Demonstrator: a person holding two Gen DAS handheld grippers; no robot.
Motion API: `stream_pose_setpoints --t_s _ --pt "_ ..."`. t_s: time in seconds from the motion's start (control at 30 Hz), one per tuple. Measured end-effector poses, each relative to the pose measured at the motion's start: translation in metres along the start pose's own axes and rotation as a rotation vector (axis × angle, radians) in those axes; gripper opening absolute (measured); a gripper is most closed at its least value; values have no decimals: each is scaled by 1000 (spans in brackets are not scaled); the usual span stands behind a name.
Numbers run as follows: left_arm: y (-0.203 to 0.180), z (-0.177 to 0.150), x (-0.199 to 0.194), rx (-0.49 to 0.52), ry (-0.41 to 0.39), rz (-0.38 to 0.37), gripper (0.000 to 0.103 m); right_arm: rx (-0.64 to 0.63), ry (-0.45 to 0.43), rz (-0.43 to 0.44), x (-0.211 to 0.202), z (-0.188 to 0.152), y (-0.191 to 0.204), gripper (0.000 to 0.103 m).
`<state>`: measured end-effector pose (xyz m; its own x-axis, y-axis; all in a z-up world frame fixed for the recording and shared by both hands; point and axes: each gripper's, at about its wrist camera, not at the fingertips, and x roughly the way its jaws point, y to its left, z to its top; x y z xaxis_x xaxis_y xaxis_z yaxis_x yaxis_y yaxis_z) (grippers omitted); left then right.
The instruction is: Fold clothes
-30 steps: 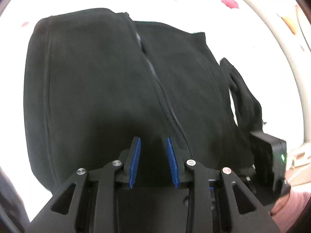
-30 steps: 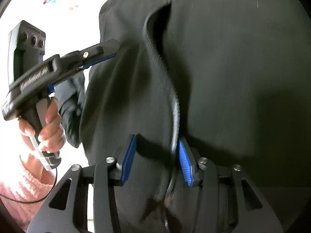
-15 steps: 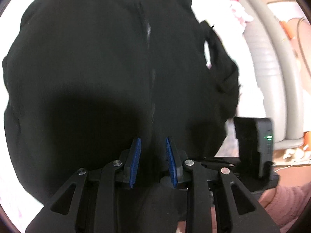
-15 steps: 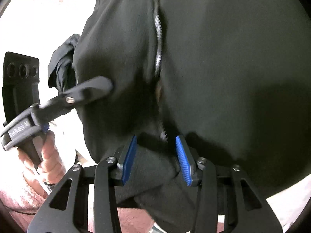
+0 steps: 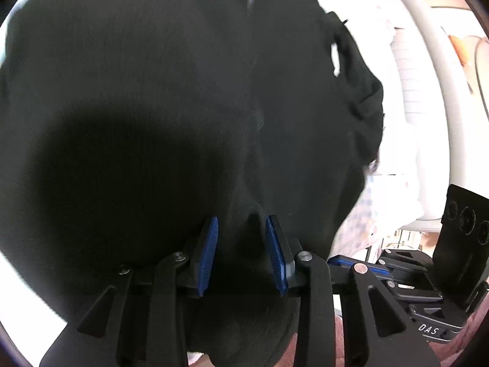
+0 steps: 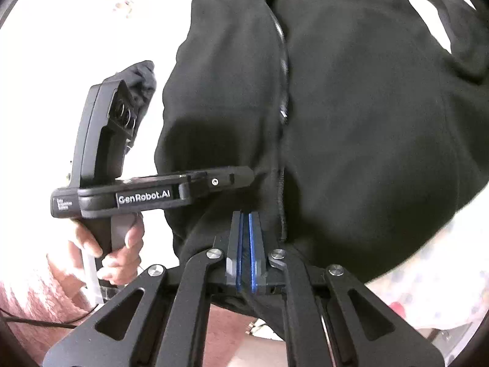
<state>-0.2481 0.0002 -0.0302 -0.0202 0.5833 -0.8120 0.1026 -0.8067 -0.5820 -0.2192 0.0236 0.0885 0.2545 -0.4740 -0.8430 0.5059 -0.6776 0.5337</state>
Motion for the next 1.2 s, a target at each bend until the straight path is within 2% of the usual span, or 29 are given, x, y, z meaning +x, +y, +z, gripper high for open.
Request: stream_pose_setpoints --t_s 0.07,0.17,0.3,0.37,0.4,0.47,0.53,0.57,0.6,0.63,0.7,0.83,0.97,1.0,1.03,1.07,1.13,1.17,1.2 --pt "4 1 15 -13 21 2 34 61 42 5 11 0 -18 3" --pt "3 0 8 -25 5 -2 35 77 31 3 14 5 -27 5" --pt "20 -15 -50 -99 -188 -65 35 4 6 0 12 28 -11 9" --pt "28 -23 -79 -136 -284 -97 35 -44 13 18 11 40 0 20" --pt "37 -28 -95 -170 -336 -98 35 -62 12 26 16 49 10 22" --pt "68 -37 -122 -279 -434 -55 35 -95 9 39 24 66 29 30" --pt "100 -41 -130 -377 -468 -1 35 -127 9 56 32 74 50 34" --pt "116 -41 -127 -422 -457 21 35 -144 11 66 39 76 63 35" --pt "127 -40 -122 -454 -438 27 33 -167 18 77 29 70 67 34" --pt "134 -40 -115 -468 -417 15 32 -192 28 70 32 69 75 37" --pt "144 -40 -103 -472 -370 -26 32 -240 50 49 46 68 92 48" --pt "143 -41 -75 -458 -305 -80 32 -313 130 -9 85 56 113 66" --pt "145 -51 -67 -467 -278 -98 33 -441 193 -104 113 33 124 69" --pt "145 -54 -66 -469 -272 -101 33 -464 184 -112 114 29 126 69" --pt "146 -57 -64 -472 -266 -103 34 -482 172 -131 115 27 126 65" --pt "146 -59 -63 -474 -260 -106 34 -501 159 -152 115 25 126 48" --pt "145 -63 -62 -452 -235 -114 34 -464 145 -181 114 31 120 23" --pt "146 -66 -68 -430 -217 -122 35 -417 135 -161 108 35 113 14" --pt "142 -65 -66 -410 -199 -133 35 -368 125 -140 103 39 106 12"
